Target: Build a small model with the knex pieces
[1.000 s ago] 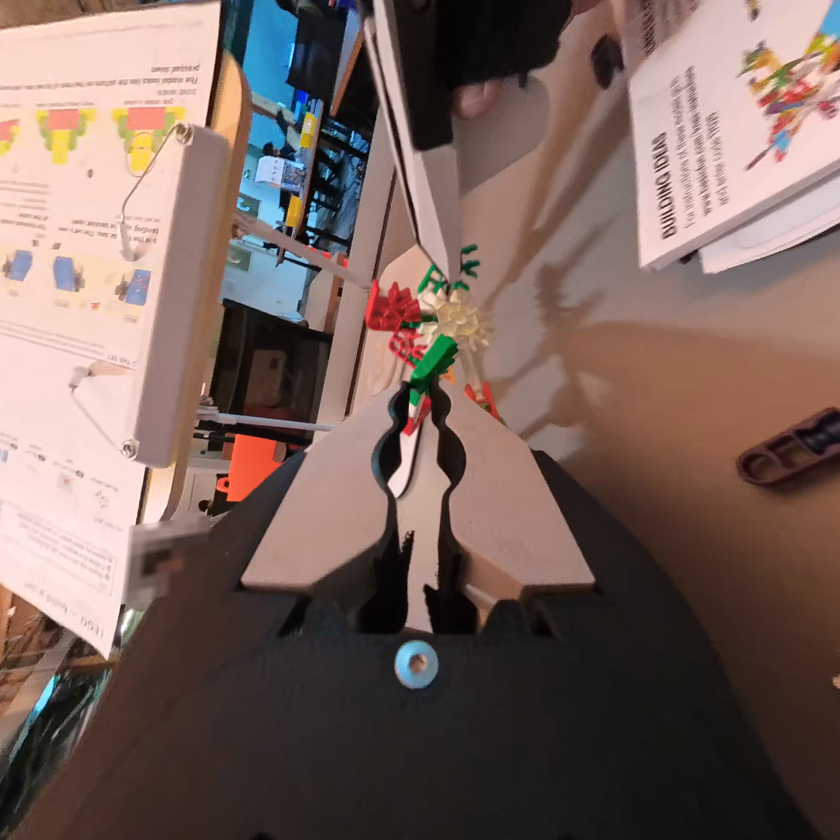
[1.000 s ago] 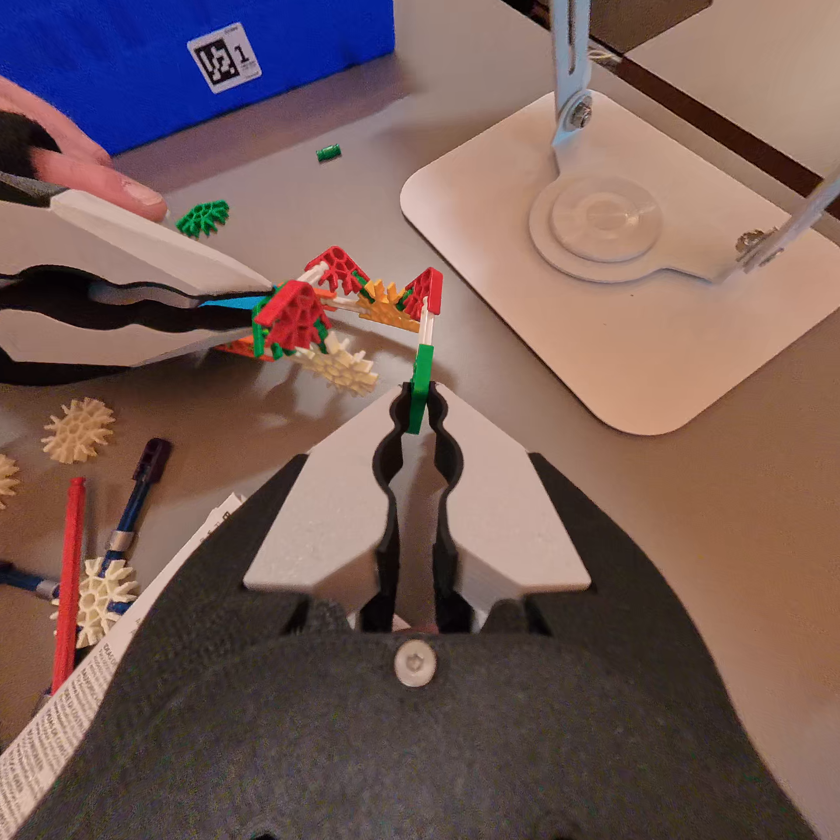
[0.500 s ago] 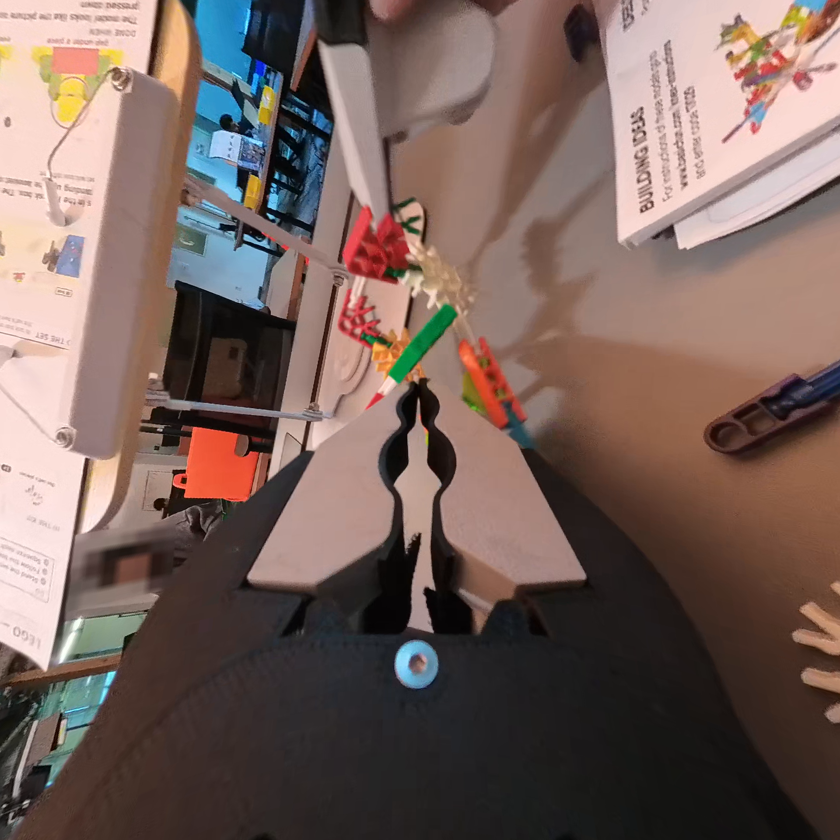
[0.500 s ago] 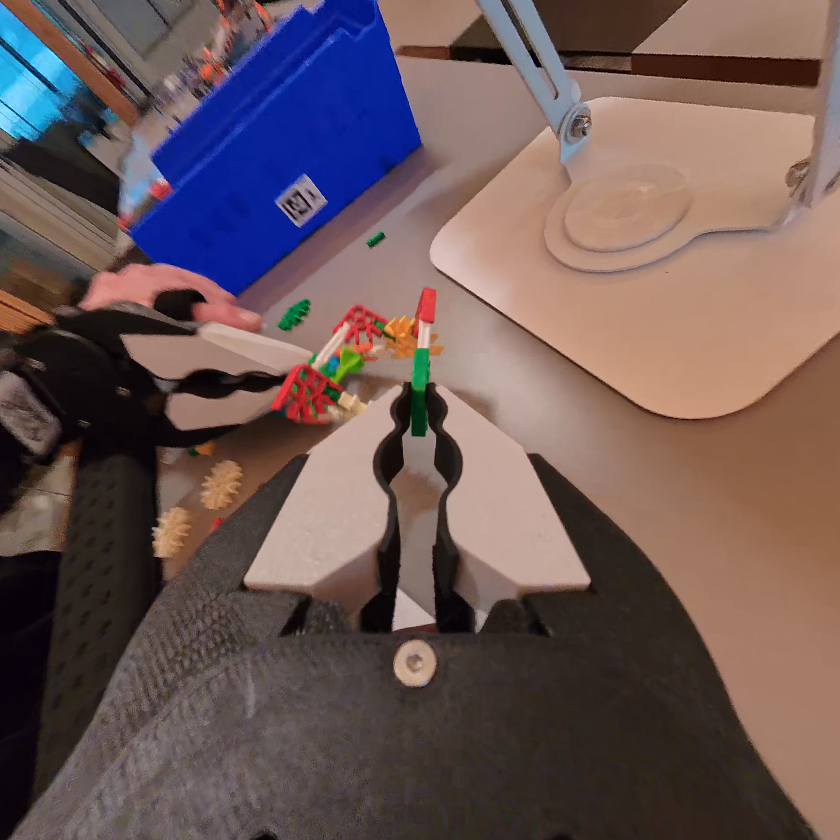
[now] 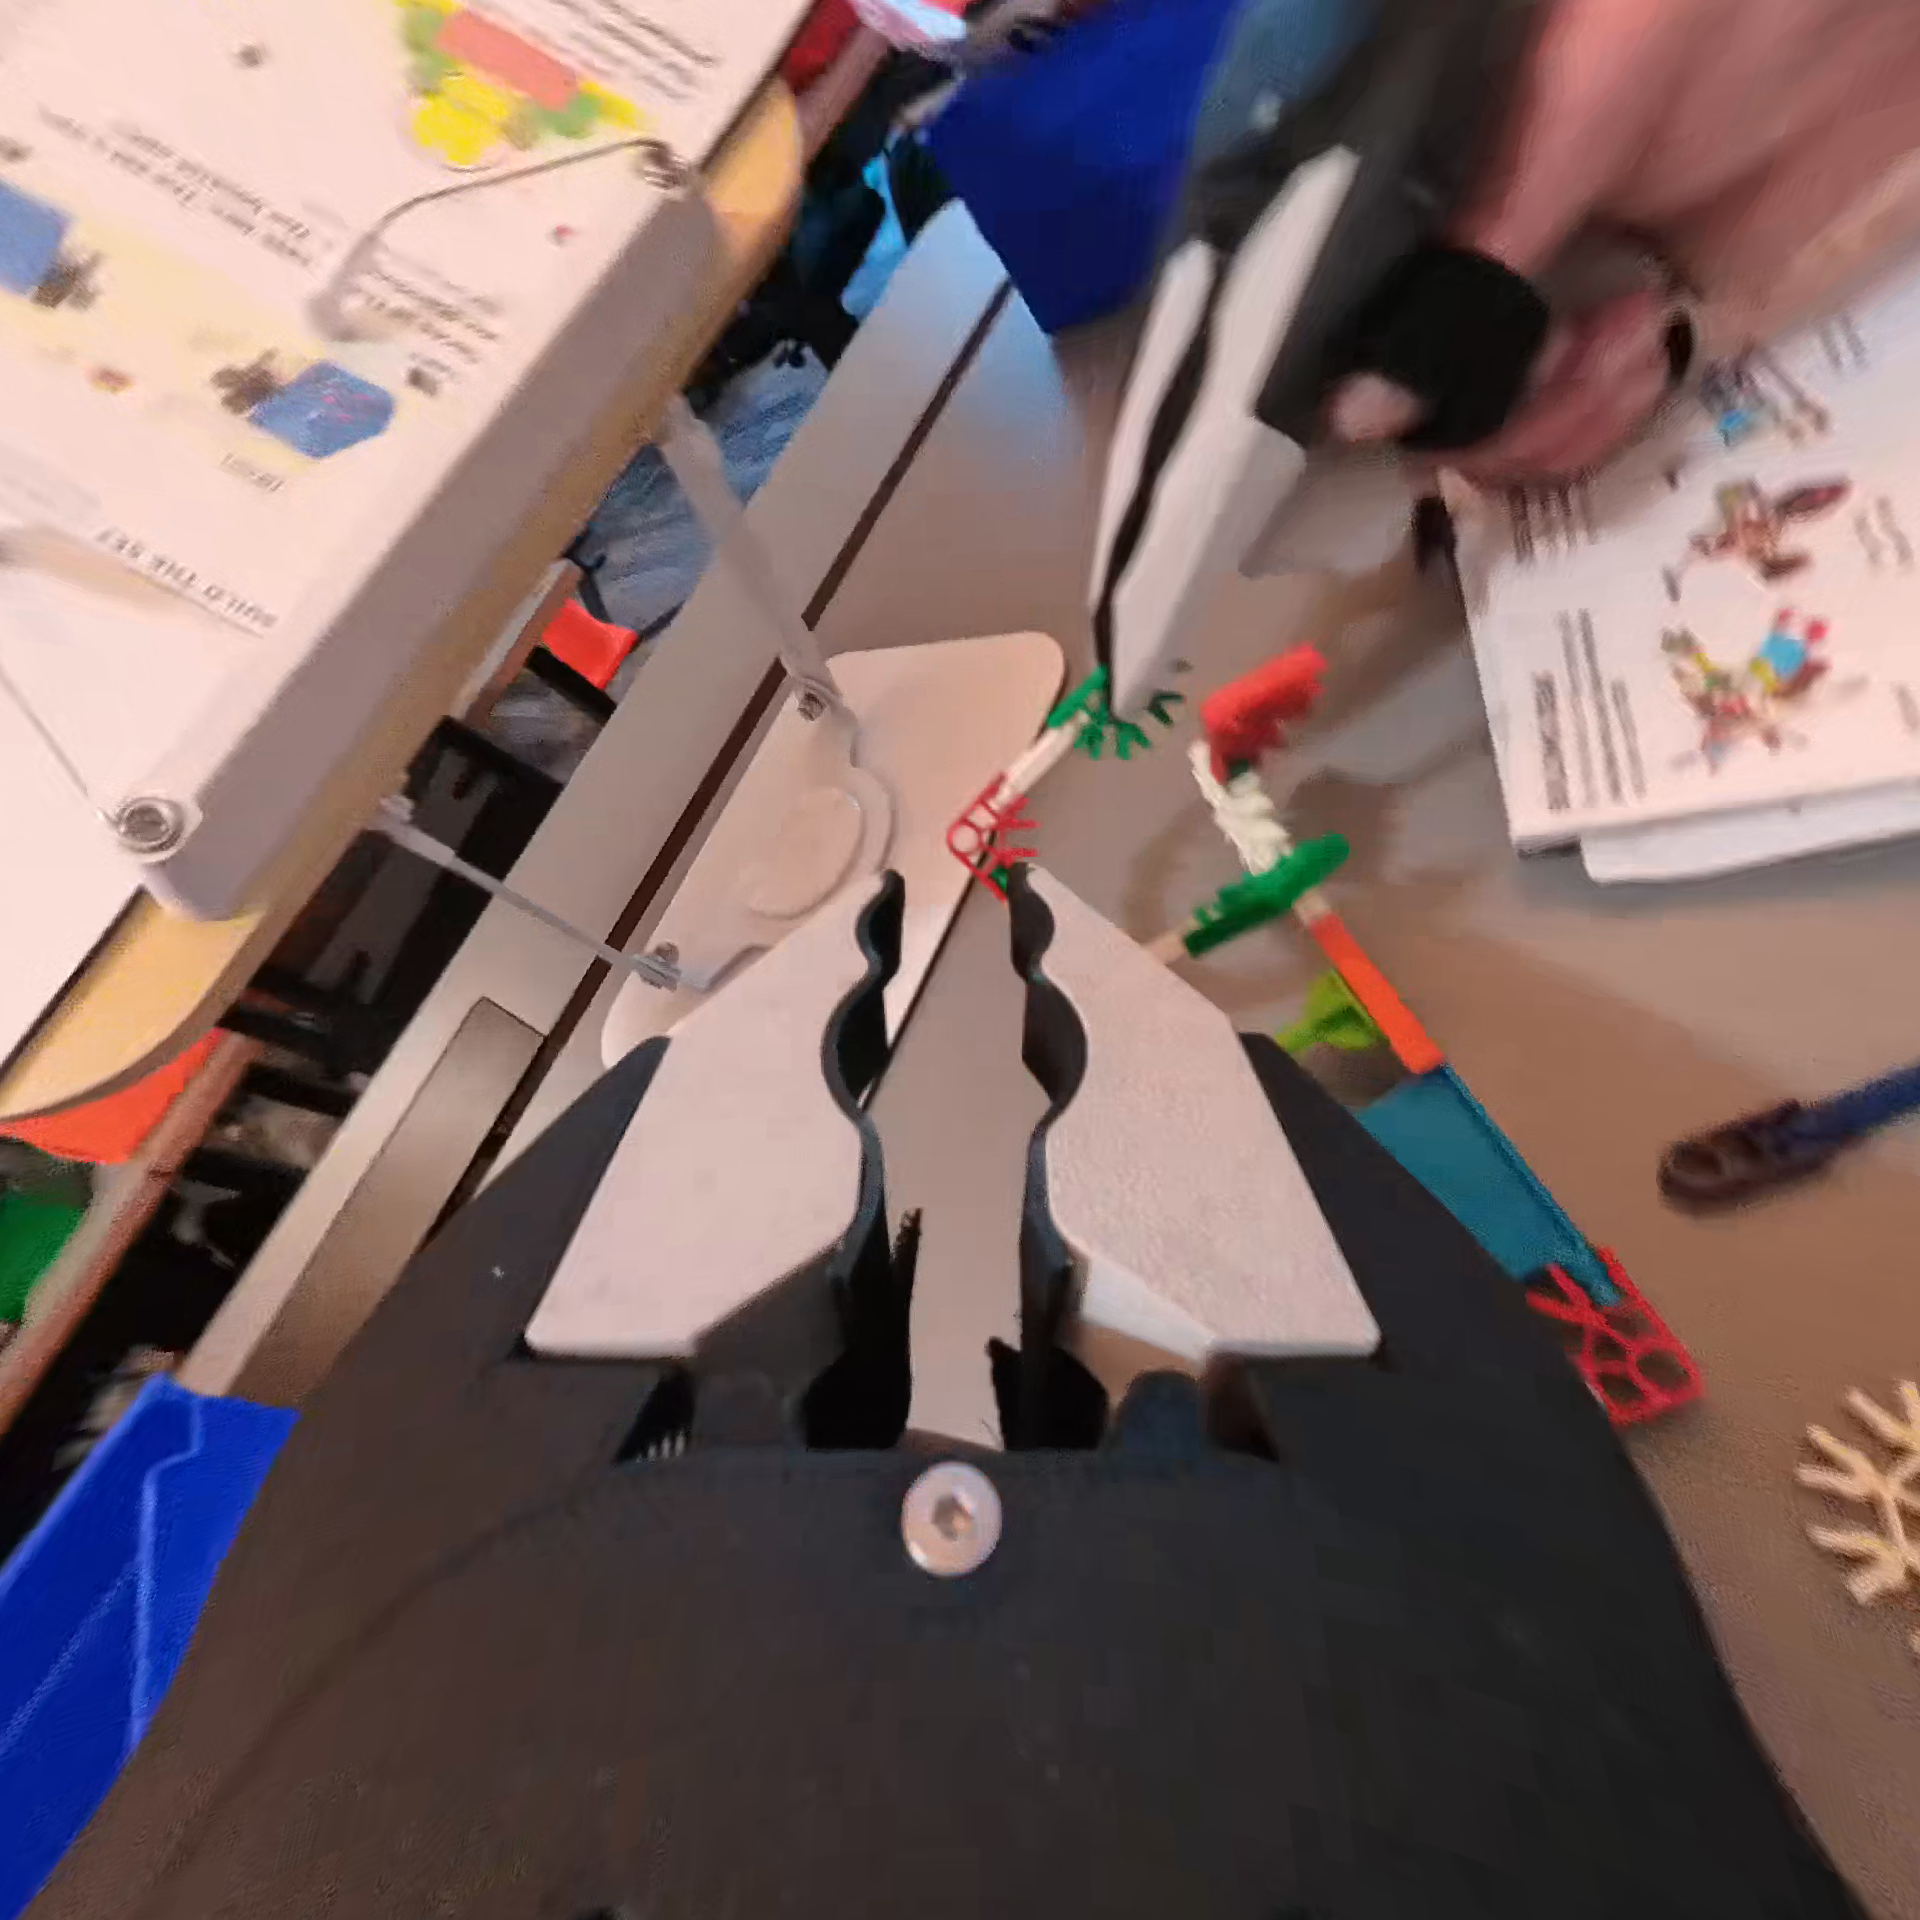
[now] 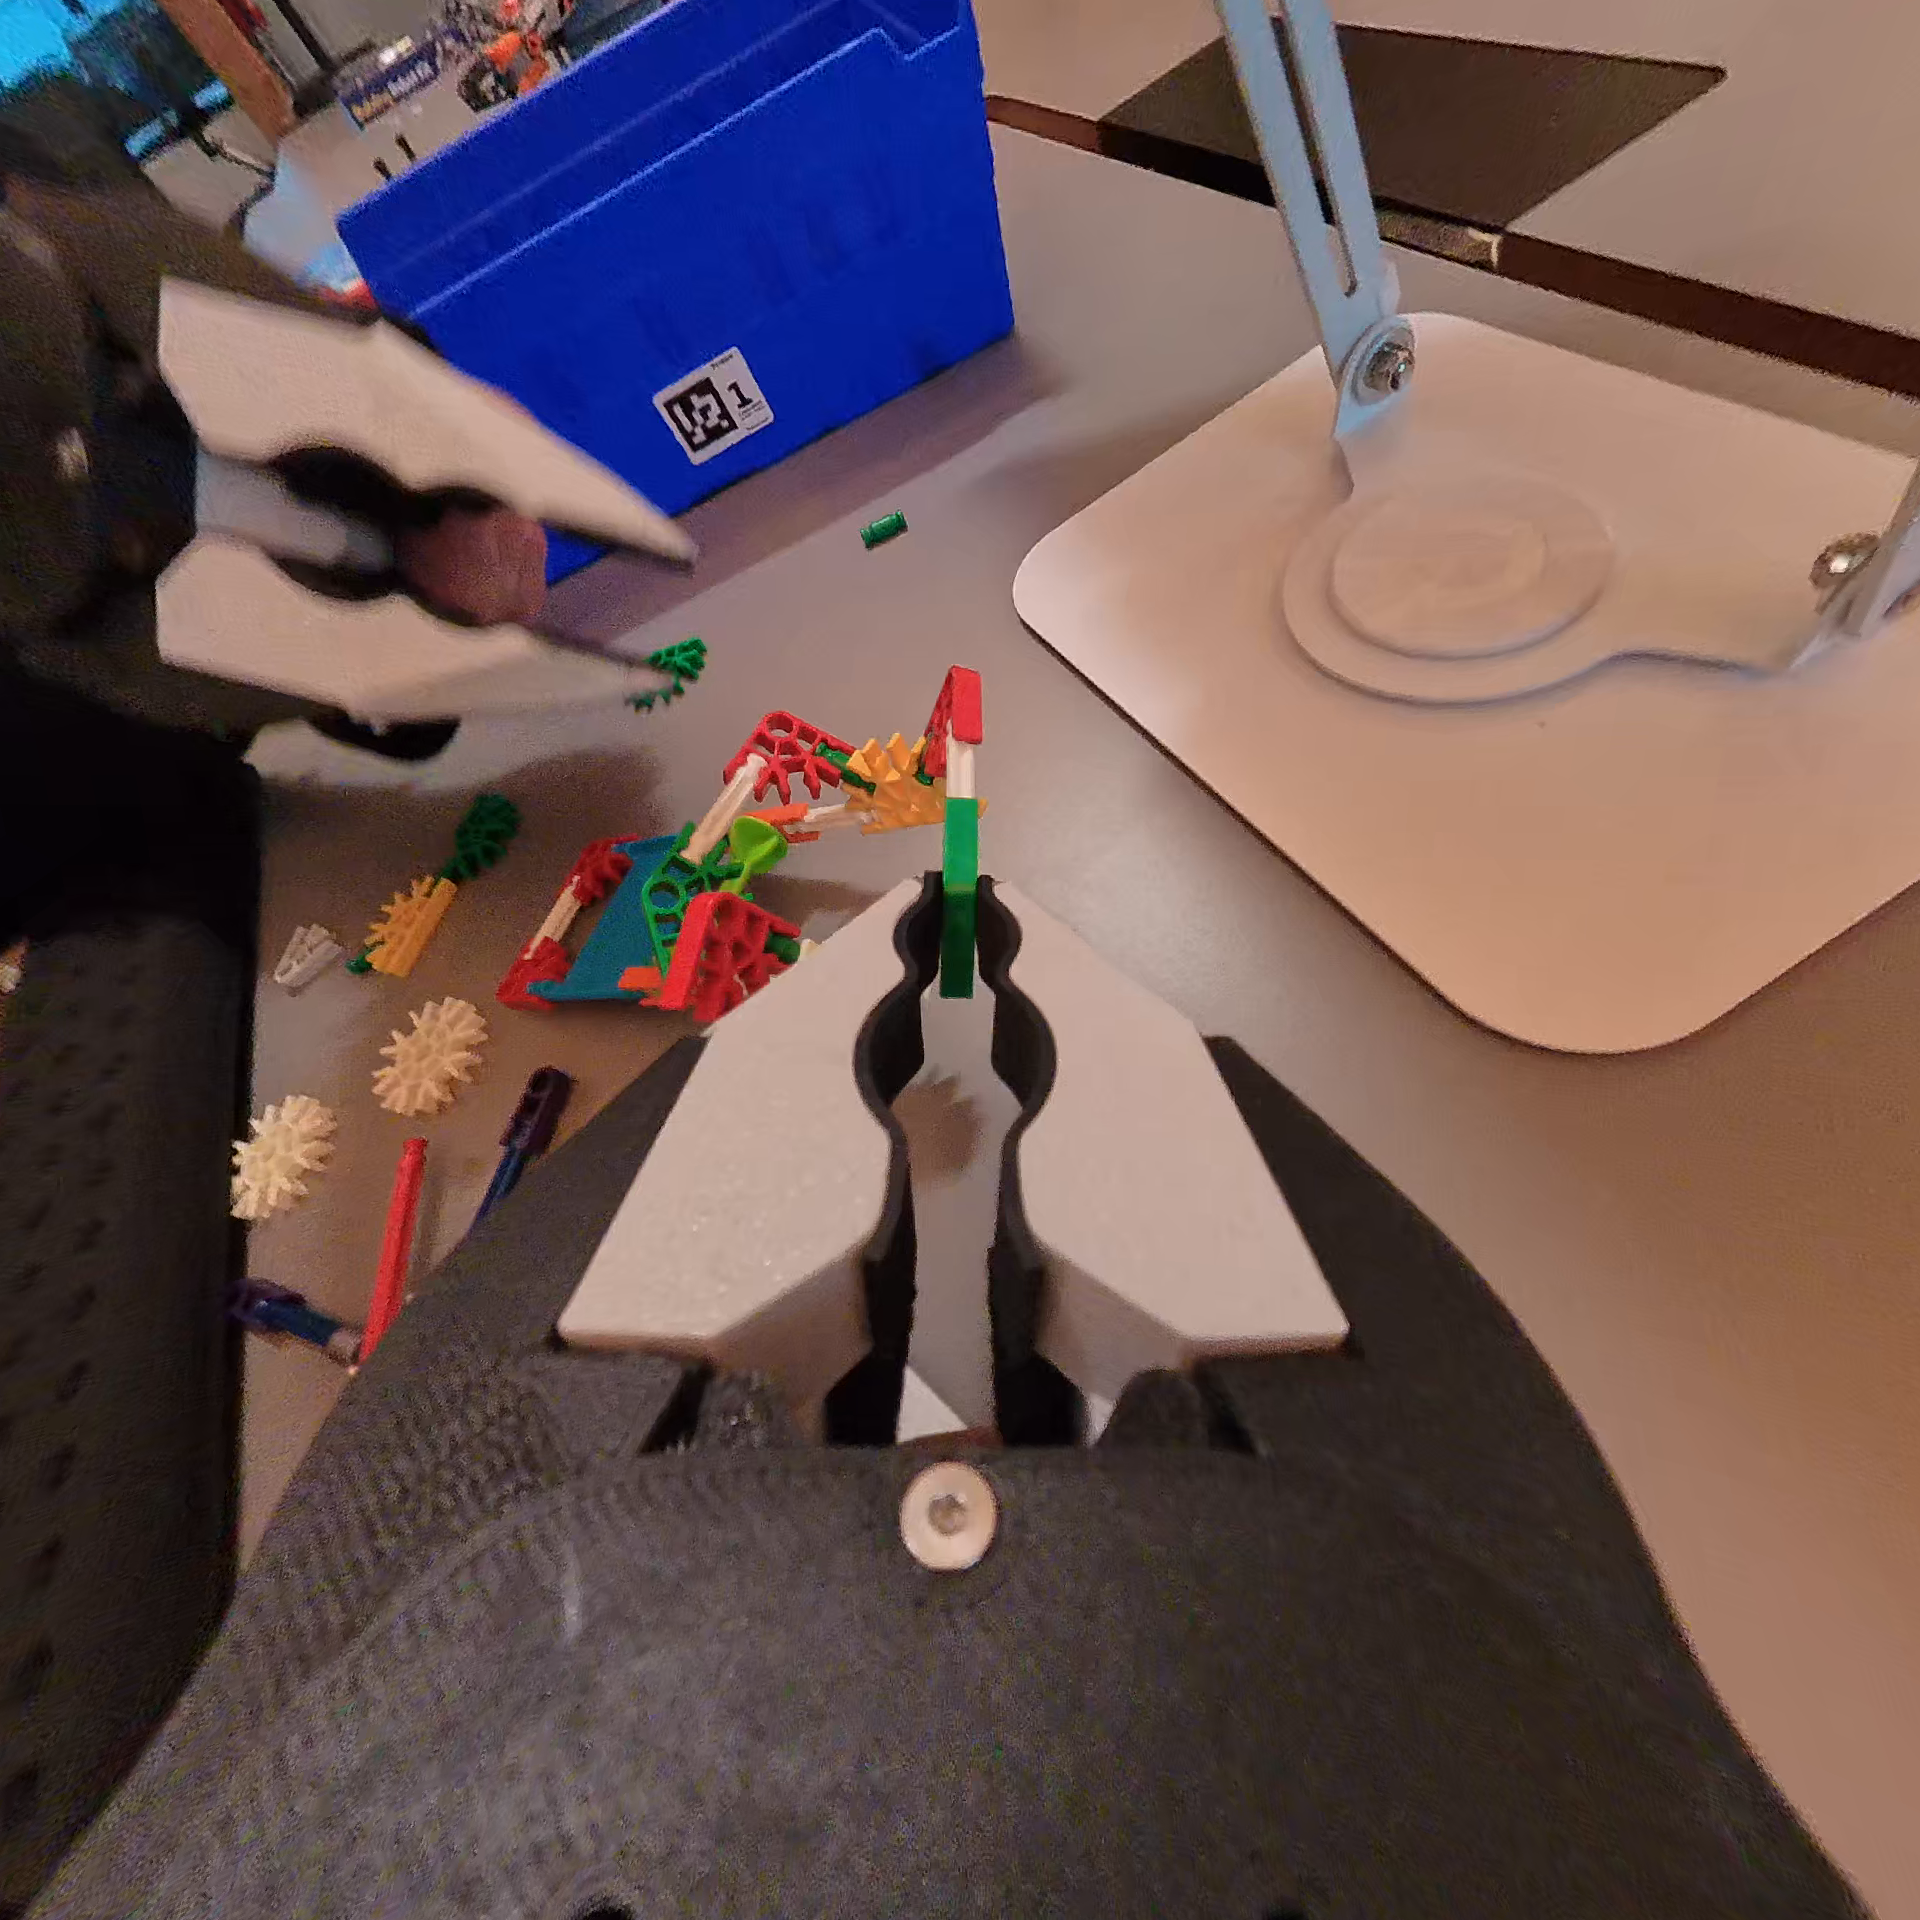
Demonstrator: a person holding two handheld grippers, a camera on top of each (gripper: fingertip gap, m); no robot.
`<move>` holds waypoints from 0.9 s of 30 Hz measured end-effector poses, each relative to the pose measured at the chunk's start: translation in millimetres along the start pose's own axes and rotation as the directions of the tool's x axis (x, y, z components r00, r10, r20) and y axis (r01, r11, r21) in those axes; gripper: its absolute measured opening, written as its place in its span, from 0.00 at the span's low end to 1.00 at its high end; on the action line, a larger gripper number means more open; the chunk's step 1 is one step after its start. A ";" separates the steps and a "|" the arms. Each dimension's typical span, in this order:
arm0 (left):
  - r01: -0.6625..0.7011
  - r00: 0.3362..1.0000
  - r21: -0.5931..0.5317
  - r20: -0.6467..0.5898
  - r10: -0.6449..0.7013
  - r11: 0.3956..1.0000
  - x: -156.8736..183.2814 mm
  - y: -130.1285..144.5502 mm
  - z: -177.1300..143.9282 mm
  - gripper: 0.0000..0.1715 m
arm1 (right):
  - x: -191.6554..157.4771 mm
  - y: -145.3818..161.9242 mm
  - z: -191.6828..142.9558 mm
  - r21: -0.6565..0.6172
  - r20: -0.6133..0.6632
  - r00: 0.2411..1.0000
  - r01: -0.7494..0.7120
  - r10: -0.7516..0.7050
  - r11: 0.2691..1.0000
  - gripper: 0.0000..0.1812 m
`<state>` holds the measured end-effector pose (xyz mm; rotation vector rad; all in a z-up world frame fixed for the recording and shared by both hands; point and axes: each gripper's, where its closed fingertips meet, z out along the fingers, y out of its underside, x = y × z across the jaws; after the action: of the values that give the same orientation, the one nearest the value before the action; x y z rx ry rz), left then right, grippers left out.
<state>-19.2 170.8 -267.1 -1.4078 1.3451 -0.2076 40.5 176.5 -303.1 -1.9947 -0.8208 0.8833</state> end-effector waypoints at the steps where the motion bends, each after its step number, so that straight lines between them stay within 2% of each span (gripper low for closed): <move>1: 0.047 0.999 0.008 -0.019 -0.047 0.999 -4.5 -1.9 2.9 0.13 | -3.4 -2.1 -0.5 0.009 0.006 0.999 0.039 -0.039 0.999 0.02; 4: 0.178 0.977 -0.065 -0.104 -0.185 0.982 -6.9 7.7 20.2 0.21 | -14.5 -9.0 -2.8 0.036 0.016 0.993 0.112 -0.113 0.993 0.02; 7: 0.274 0.930 -0.113 -0.221 -0.293 0.955 4.5 11.7 30.2 0.22 | -23.8 -15.0 -6.1 0.061 0.016 0.984 0.174 -0.176 0.983 0.02; 9: 0.377 0.884 -0.026 -0.287 -0.368 0.926 3.6 -4.8 27.4 0.18 | -28.7 -18.6 -8.8 0.079 0.023 0.977 0.209 -0.211 0.975 0.02; 11: 0.447 0.828 -0.028 -0.366 -0.425 0.894 8.4 -11.4 22.6 0.13 | -33.6 -22.4 -11.1 0.102 0.044 0.975 0.214 -0.219 0.972 0.02; 15: 0.423 0.841 -0.002 -0.372 -0.393 0.906 9.6 -14.0 17.5 0.10 | -38.8 -25.2 -14.3 0.117 0.084 0.977 0.186 -0.196 0.976 0.02; 19: 0.369 0.885 0.093 -0.340 -0.319 0.925 5.3 -28.9 7.3 0.09 | -47.6 -37.5 -25.2 0.151 0.226 0.974 -0.041 0.006 0.988 0.02; 23: 0.213 0.959 0.204 -0.232 -0.164 0.956 1.9 -46.3 -4.6 0.09 | -62.1 -47.3 -37.9 0.140 0.426 0.888 -0.255 0.175 0.957 0.02; 25: 0.192 0.967 0.200 -0.207 -0.151 0.961 0.6 -49.2 -7.4 0.09 | -62.8 -52.1 -40.6 0.166 0.429 0.890 -0.248 0.156 0.954 0.02; 27: 0.249 0.951 0.188 -0.230 -0.204 0.950 -1.5 -50.2 -8.8 0.08 | -64.3 -58.0 -43.0 0.217 0.378 0.922 -0.174 0.081 0.961 0.03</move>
<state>3.0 153.3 -224.7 -1.3824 1.2816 -0.6527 26.2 136.9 -216.1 -1.7024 -0.7430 1.3951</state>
